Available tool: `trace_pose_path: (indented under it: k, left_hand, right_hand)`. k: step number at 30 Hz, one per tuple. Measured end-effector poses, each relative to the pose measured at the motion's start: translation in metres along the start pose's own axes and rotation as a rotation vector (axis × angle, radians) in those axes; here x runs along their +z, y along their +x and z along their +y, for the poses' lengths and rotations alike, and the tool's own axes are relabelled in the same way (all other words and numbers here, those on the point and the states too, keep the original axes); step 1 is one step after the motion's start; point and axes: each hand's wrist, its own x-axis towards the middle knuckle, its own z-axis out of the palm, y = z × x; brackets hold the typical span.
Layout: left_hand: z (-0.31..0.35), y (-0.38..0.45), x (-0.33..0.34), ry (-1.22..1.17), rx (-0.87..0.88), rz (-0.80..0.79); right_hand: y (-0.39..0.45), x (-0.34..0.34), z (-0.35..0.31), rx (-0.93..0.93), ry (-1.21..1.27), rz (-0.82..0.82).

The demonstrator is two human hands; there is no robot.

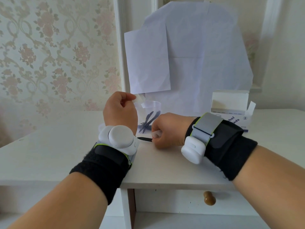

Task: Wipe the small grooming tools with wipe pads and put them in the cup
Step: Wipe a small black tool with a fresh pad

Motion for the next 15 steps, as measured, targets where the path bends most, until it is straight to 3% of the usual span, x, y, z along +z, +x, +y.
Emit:
trace_pose_path:
  k: [3, 9, 12, 15]
  left_hand:
    - [0.002, -0.002, -0.001, -0.004, 0.007, -0.004]
    - [0.009, -0.007, -0.002, -0.105, 0.014, -0.001]
    - [0.012, -0.011, -0.001, -0.141, 0.040, -0.096]
    - [0.011, -0.012, 0.000, -0.088, 0.090, -0.238]
  right_hand:
    - [0.002, 0.001, 0.002, -0.046, 0.037, 0.088]
    - [0.002, -0.007, 0.016, -0.024, 0.426, 0.439]
    - [0.005, -0.006, 0.021, -0.014, 0.630, 0.585]
    - [0.008, 0.000, 0.019, -0.026, 0.772, 0.568]
